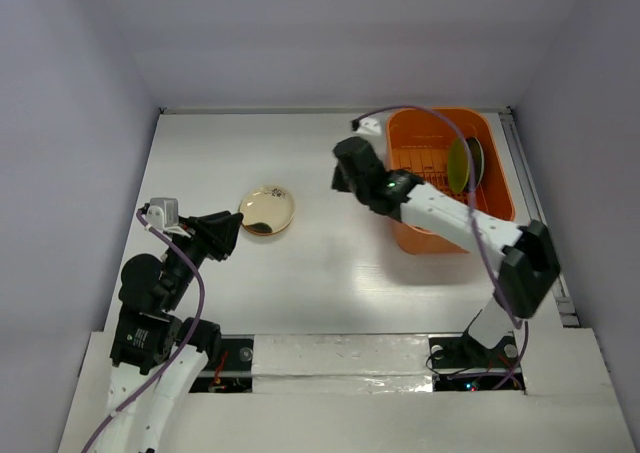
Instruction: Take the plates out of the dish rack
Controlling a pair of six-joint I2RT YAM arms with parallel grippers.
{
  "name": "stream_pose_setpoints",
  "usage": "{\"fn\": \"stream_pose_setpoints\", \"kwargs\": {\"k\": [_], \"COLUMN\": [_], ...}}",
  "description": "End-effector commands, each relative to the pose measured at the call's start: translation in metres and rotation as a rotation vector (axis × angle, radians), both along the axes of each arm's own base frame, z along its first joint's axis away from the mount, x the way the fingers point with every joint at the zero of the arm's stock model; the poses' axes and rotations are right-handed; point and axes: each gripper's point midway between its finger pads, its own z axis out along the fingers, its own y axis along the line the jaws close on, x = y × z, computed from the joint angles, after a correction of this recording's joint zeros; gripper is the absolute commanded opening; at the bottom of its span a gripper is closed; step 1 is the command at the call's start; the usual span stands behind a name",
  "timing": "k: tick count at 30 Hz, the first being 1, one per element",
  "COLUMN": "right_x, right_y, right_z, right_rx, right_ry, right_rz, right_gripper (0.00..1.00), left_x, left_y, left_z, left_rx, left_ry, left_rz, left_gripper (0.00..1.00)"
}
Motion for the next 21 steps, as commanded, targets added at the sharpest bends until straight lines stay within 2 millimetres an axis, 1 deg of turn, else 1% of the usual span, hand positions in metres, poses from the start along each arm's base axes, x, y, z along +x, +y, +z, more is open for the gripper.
{"fn": "stream_pose_setpoints", "kwargs": {"k": [1, 2, 3, 4, 5, 6, 7, 8, 10, 11, 12, 13, 14, 15, 16, 17, 18, 19, 20, 21], "right_x": [0.014, 0.014, 0.01, 0.013, 0.009, 0.008, 0.01, 0.009, 0.014, 0.015, 0.018, 0.023, 0.025, 0.028, 0.031, 0.033, 0.036, 0.037, 0.04, 0.041], "right_y": [-0.122, -0.153, -0.178, -0.216, -0.24, -0.271, -0.27, -0.293, -0.312, -0.324, -0.33, -0.333, -0.336, -0.335, -0.341, -0.34, -0.347, -0.352, -0.351, -0.351], "right_z": [0.03, 0.034, 0.047, 0.041, 0.041, 0.043, 0.046, 0.045, 0.037, 0.043, 0.043, 0.034, 0.035, 0.032, 0.03, 0.016, 0.018, 0.015, 0.007, 0.004], "right_rx": [-0.187, -0.233, -0.238, -0.277, -0.326, -0.365, -0.36, -0.4, -0.463, -0.489, -0.512, -0.545, -0.559, -0.573, -0.587, -0.625, -0.632, -0.649, -0.671, -0.682], "right_ry": [-0.083, -0.086, -0.104, -0.082, -0.068, -0.05, -0.056, -0.03, 0.019, 0.046, 0.057, 0.086, 0.105, 0.118, 0.131, 0.179, 0.187, 0.202, 0.225, 0.235], "right_rz": [-0.269, -0.344, -0.389, -0.471, -0.519, -0.572, -0.574, -0.614, -0.637, -0.663, -0.673, -0.671, -0.664, -0.652, -0.657, -0.637, -0.656, -0.666, -0.643, -0.638], "right_gripper": [0.0, 0.0, 0.0, 0.0, 0.01, 0.08, 0.11, 0.16, 0.3, 0.31, 0.34, 0.37, 0.38, 0.38, 0.42, 0.43, 0.43, 0.43, 0.43, 0.43], "left_x": [-0.003, -0.003, -0.004, -0.005, -0.005, -0.006, -0.007, -0.008, -0.01, -0.011, -0.013, -0.014, -0.014, -0.014, -0.016, -0.016, -0.018, -0.017, -0.017, -0.017], "left_y": [-0.002, -0.002, -0.002, -0.002, -0.002, -0.001, -0.003, -0.003, -0.005, -0.005, -0.006, -0.007, -0.006, -0.006, -0.007, -0.007, -0.009, -0.007, -0.007, -0.006], "left_z": [0.012, 0.012, 0.013, 0.014, 0.014, 0.015, 0.015, 0.016, 0.017, 0.017, 0.018, 0.019, 0.019, 0.019, 0.02, 0.02, 0.02, 0.02, 0.021, 0.021], "left_rx": [-0.013, -0.013, -0.014, -0.016, -0.017, -0.021, -0.02, -0.022, -0.024, -0.025, -0.028, -0.029, -0.028, -0.029, -0.032, -0.03, -0.033, -0.034, -0.034, -0.036], "left_ry": [-0.051, -0.051, -0.059, -0.061, -0.061, -0.067, -0.069, -0.072, -0.076, -0.079, -0.081, -0.082, -0.084, -0.086, -0.088, -0.088, -0.089, -0.09, -0.09, -0.089], "left_rz": [-0.015, -0.017, -0.018, -0.017, -0.017, -0.017, -0.027, -0.028, -0.037, -0.037, -0.045, -0.051, -0.046, -0.046, -0.055, -0.055, -0.063, -0.056, -0.052, -0.05], "left_gripper": [0.33, 0.33, 0.33, 0.33, 0.33, 0.33, 0.33, 0.33, 0.33, 0.33, 0.33, 0.33, 0.33, 0.33, 0.33, 0.33, 0.33, 0.33, 0.34, 0.34]}}
